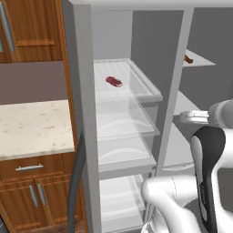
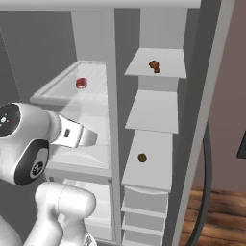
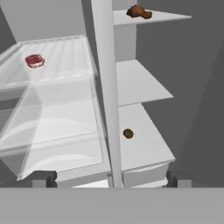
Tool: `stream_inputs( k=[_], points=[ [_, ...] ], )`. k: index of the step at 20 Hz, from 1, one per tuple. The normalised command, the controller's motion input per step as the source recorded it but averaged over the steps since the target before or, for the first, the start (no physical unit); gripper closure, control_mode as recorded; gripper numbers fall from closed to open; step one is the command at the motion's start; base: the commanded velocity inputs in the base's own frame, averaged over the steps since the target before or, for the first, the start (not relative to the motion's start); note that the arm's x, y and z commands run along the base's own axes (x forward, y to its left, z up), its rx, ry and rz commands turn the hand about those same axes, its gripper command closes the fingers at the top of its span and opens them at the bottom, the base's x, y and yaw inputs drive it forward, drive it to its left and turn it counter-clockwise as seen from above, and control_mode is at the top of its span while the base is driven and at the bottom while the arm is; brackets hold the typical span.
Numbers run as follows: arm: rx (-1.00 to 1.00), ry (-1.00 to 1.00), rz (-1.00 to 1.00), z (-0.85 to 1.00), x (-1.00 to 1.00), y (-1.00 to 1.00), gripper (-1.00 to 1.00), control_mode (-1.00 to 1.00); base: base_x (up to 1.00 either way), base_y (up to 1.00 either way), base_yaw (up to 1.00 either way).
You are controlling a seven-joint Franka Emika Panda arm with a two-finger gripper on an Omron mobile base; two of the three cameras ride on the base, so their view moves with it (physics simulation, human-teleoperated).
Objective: There's a chicken drumstick in the fridge that needs to be moved to the freezer for freezing. Pick up the chicken drumstick from the fridge, place it on any shelf in the freezer, and close the fridge and freezer doors when done.
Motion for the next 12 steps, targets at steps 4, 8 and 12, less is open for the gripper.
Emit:
stream_inputs(
  k=[4, 8, 12],
  points=[
    [0.0, -0.02, 0.0, 0.0, -0.05, 0.14, -1.0, 1.0, -0.09, 0.06, 0.0],
    [0.0, 0.0, 0.0, 0.0, 0.0, 0.0, -1.0, 1.0, -0.49, 0.16, 0.0],
    [0.0, 0.0, 0.0, 0.0, 0.0, 0.0, -1.0, 1.0, -0.64, -0.04, 0.0]
  ],
)
